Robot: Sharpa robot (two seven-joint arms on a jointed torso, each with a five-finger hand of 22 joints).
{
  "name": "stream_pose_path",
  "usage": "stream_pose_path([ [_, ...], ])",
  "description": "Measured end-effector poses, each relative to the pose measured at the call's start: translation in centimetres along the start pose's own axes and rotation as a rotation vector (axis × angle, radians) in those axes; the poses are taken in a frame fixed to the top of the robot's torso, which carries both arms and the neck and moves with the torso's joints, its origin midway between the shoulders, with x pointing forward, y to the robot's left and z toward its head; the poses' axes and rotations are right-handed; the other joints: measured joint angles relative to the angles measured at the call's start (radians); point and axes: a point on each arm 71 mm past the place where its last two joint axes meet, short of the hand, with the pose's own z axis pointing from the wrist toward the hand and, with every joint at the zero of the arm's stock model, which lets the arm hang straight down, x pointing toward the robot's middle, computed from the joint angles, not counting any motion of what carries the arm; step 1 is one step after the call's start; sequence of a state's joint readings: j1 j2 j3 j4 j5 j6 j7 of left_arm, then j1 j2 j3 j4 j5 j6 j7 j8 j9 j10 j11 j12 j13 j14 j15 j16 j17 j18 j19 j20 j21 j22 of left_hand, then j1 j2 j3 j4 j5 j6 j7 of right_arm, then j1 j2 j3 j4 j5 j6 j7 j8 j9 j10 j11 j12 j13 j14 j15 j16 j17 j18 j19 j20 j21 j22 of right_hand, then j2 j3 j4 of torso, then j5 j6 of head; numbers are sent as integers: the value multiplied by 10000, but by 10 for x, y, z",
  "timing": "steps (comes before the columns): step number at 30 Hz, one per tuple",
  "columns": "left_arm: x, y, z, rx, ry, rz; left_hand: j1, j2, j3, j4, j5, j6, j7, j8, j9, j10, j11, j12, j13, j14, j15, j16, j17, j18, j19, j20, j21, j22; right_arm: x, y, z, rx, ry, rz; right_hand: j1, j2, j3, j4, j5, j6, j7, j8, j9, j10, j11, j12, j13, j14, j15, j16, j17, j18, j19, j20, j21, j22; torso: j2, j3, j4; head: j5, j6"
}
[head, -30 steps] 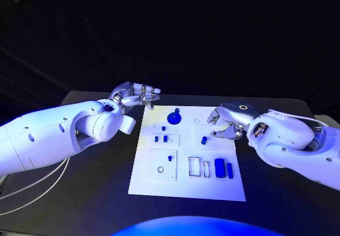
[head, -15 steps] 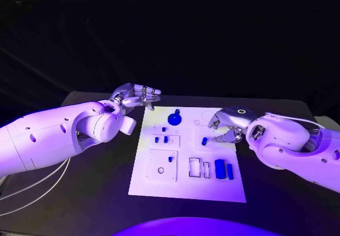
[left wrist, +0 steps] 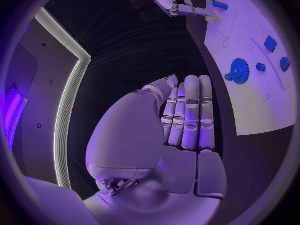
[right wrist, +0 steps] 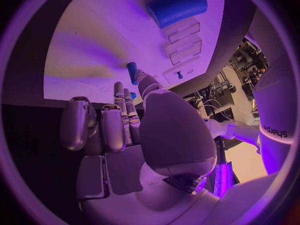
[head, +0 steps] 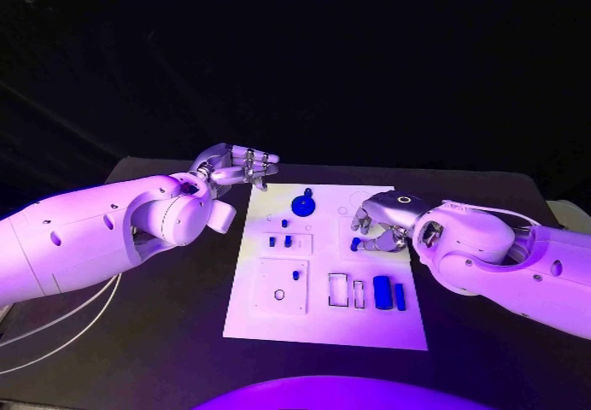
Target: Assemble the parts on the task board
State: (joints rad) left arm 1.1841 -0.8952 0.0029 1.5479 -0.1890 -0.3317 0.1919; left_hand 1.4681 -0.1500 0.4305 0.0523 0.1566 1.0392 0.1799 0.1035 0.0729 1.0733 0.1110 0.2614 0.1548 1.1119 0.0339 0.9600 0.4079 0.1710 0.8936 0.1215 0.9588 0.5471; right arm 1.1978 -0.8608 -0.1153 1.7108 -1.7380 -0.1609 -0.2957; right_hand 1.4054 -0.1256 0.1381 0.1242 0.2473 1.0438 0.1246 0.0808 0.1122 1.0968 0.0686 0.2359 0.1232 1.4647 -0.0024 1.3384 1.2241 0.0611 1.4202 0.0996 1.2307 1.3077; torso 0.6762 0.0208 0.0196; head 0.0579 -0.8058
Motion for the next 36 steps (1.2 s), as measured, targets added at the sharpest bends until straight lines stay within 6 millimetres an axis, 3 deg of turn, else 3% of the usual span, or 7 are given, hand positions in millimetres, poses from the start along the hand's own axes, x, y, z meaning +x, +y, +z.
stream_pose_path([
  [8, 0, 0, 0, -6, 4, -2, 0, 0, 0, 0, 0, 0, 0, 0, 0, 0, 0, 0, 0, 0, 0, 0, -9, 0, 0, 0, 0, 0, 2, 6, 3, -201, 61, 101, 210, 109, 291, -21, 0, 123, 12, 0, 0, 284, -33, 0, -78, 36, -35, 99, 172, 1, 129, -49, 330, -1, -2, -3, -1, 10, -33],
  [21, -1, 0, -1, -17, 3, 3, 0, 0, 0, 0, 0, 0, -1, 0, 0, 0, 0, 0, 0, 0, 0, 0, -8, 0, 0, 0, 0, 1, 8, 6, 5, -200, 317, 161, 258, 53, 751, 16, 0, 411, 18, 116, 33, 613, -61, -208, -189, 36, -35, 196, 273, 1, 199, -49, 528, -2, -10, -2, -5, 24, -80],
  [36, -1, 0, -1, -35, 2, 5, 0, 0, -2, -55, 0, 1, -1, 0, 0, 0, 0, 0, 0, 0, 0, 0, -8, 1, 0, 0, 0, 1, 12, 6, 7, -177, 488, 166, 294, 16, 888, 12, 0, 479, 19, 116, 32, 700, -78, -271, -217, 0, -71, 233, 286, 1, 234, -85, 528, -4, -10, 3, -5, 37, -117],
])
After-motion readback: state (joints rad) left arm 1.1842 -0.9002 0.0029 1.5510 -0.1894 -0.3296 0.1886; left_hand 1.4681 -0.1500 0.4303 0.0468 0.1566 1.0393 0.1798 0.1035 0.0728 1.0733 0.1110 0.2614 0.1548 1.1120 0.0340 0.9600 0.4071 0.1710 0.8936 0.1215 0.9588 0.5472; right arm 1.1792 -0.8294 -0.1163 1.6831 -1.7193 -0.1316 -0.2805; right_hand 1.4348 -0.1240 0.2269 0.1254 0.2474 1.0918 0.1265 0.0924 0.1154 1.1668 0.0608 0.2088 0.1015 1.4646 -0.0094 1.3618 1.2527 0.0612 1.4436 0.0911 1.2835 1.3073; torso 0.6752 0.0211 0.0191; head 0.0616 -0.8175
